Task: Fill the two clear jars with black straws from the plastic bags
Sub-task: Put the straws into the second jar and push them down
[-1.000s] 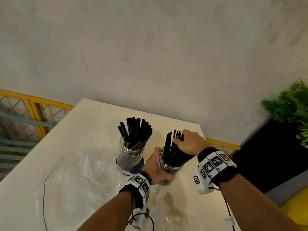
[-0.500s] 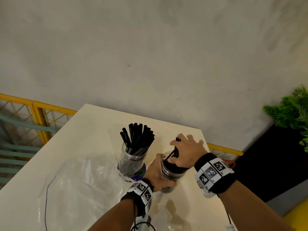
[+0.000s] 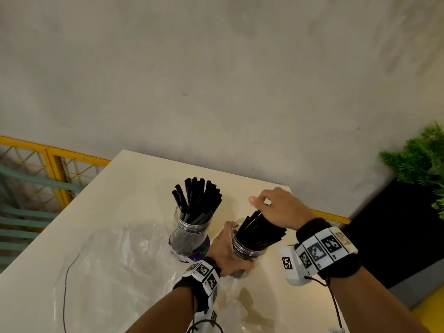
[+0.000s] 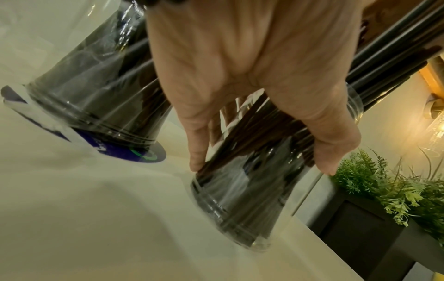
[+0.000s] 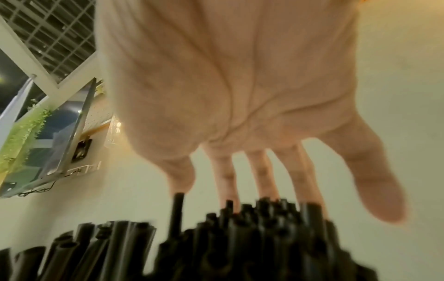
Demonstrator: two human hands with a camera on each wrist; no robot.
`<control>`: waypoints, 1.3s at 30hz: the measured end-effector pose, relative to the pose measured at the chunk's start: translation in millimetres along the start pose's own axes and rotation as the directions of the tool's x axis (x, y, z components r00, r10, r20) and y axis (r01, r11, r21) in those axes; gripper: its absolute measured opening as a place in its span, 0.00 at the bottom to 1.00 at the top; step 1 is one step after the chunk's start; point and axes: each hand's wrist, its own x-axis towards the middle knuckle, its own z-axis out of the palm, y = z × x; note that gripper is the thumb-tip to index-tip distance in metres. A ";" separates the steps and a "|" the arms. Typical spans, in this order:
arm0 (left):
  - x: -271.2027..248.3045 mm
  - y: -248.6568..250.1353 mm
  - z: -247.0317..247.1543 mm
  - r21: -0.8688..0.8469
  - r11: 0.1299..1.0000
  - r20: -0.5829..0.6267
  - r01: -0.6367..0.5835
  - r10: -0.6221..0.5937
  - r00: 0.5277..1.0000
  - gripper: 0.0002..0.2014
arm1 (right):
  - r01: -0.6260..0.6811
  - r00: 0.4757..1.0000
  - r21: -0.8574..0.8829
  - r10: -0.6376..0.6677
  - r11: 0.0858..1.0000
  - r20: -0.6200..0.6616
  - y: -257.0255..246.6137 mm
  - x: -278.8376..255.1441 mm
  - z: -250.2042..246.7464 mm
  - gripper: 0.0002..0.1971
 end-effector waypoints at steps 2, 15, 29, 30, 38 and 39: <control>0.3 1.0 0.7 0.005 1.000 0.010 0.004 -0.004 1.000 0.53 | 0.035 0.991 0.026 -0.032 0.999 -0.127 -3.8 0.9 -4.4 0.24; -1.5 1.4 -0.2 -0.037 0.999 0.011 -0.011 0.012 1.000 0.46 | 0.007 0.976 -0.202 -0.051 0.979 -0.213 -15.4 -34.9 58.7 0.27; -2.3 5.3 0.2 0.002 1.000 -0.003 0.003 -0.003 1.000 0.51 | 0.184 0.946 0.324 -0.079 0.928 -0.313 6.0 7.3 5.7 0.16; -2.8 5.8 -0.3 0.009 1.000 -0.003 -0.002 0.002 1.000 0.52 | 0.162 0.966 0.254 -0.102 0.953 -0.236 -1.1 10.3 5.7 0.20; -3.0 3.9 -1.1 0.003 1.000 -0.004 0.010 -0.010 1.000 0.51 | -0.001 0.994 -0.105 0.013 0.994 0.109 1.3 19.6 13.0 0.22; -2.4 3.5 -1.1 -0.003 1.000 -0.003 0.015 -0.015 1.000 0.51 | 0.002 0.991 -0.050 0.005 0.999 0.137 5.2 11.7 9.5 0.26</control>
